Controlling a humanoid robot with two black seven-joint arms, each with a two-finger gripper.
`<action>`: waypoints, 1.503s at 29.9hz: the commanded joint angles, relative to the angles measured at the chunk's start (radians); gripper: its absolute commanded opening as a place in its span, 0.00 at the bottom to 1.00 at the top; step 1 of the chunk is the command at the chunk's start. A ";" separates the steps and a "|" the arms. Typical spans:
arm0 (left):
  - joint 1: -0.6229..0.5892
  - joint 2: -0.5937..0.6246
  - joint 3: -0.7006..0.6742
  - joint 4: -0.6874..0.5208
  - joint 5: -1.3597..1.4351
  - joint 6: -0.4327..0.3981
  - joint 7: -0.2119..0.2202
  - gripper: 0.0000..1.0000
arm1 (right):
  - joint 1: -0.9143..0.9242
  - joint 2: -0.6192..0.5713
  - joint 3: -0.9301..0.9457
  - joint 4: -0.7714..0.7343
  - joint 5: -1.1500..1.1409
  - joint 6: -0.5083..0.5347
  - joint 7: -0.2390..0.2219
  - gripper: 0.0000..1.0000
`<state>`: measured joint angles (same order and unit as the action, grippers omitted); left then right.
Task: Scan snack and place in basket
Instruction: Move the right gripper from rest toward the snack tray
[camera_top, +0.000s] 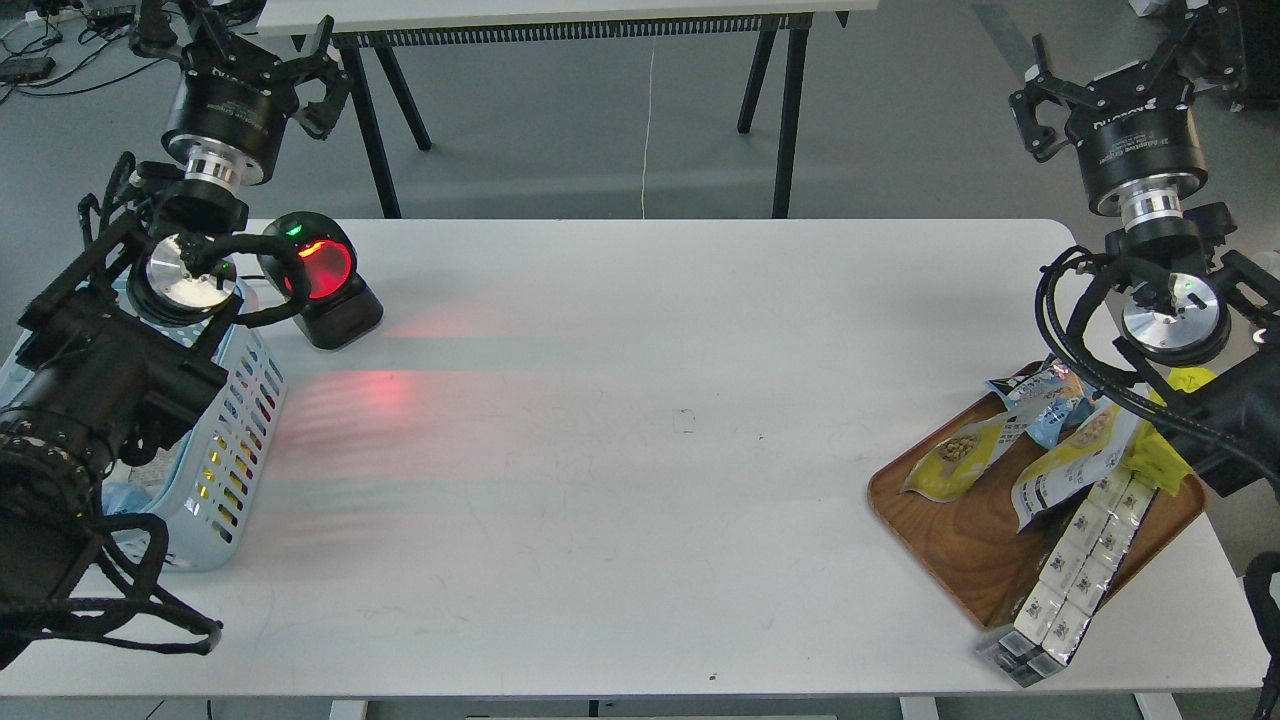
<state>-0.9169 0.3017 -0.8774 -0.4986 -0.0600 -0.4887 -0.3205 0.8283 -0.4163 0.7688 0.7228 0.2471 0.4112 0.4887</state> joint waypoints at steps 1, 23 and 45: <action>0.000 0.001 0.006 0.000 0.000 0.000 0.001 1.00 | 0.000 -0.001 0.007 0.000 0.000 0.003 0.000 0.99; -0.010 0.014 0.008 -0.002 0.000 0.000 0.000 1.00 | 0.403 -0.268 -0.560 0.219 -0.340 0.041 0.000 0.99; -0.007 0.022 0.012 -0.002 0.000 0.000 0.000 1.00 | 0.919 -0.263 -1.143 0.619 -1.351 -0.026 0.000 0.99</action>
<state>-0.9237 0.3237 -0.8651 -0.5005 -0.0599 -0.4887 -0.3177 1.6687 -0.6803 -0.2774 1.2642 -0.9994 0.3985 0.4889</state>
